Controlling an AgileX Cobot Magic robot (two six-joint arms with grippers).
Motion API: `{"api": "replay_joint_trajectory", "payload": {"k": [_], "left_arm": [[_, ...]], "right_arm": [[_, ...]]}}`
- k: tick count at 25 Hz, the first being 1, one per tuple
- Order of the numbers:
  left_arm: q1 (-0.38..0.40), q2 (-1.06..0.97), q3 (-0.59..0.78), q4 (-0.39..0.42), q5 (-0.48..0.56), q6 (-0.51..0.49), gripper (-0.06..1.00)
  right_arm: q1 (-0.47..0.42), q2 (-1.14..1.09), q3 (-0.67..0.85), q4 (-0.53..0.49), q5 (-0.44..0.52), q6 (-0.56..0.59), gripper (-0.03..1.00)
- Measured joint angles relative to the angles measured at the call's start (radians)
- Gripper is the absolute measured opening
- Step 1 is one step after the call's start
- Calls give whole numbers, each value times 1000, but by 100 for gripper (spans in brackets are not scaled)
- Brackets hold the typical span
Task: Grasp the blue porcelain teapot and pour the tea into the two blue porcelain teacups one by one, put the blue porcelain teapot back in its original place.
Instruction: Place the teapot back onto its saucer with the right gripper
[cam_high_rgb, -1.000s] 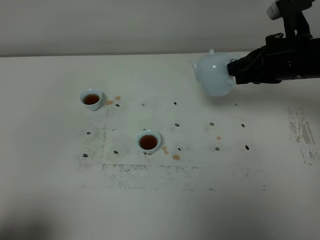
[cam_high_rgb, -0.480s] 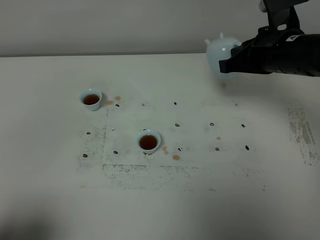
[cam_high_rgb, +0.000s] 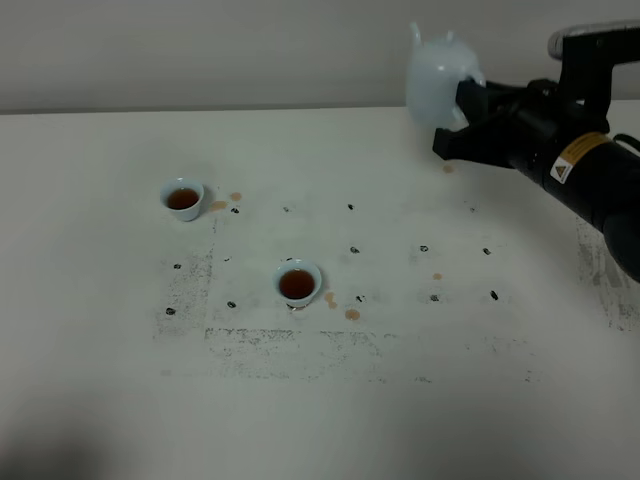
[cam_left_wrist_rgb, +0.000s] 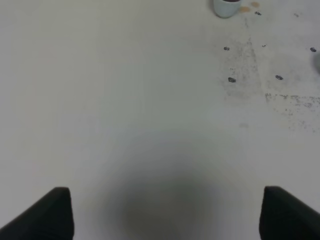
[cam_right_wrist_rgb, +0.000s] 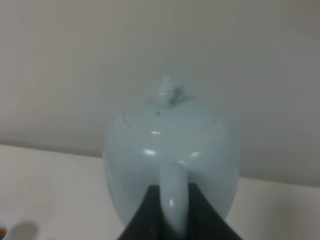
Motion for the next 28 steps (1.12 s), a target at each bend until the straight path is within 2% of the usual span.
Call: {"api": "replay_joint_trajectory", "payload": {"k": [3, 8, 12, 22, 28], "left_arm": [[0, 0, 0, 0, 0, 0, 72], [0, 0, 0, 0, 0, 0, 72], [0, 0, 0, 0, 0, 0, 72], [0, 0, 0, 0, 0, 0, 72], [0, 0, 0, 0, 0, 0, 72]], "right_arm": [[-13, 29, 82, -7, -101, -16, 4], [-56, 74, 234, -12, -364, -62, 4], [-115, 127, 306, -45, -498, -72, 4], [-280, 247, 325, -279, -641, -100, 4], [-313, 344, 324, -297, -646, -175, 4]]}}
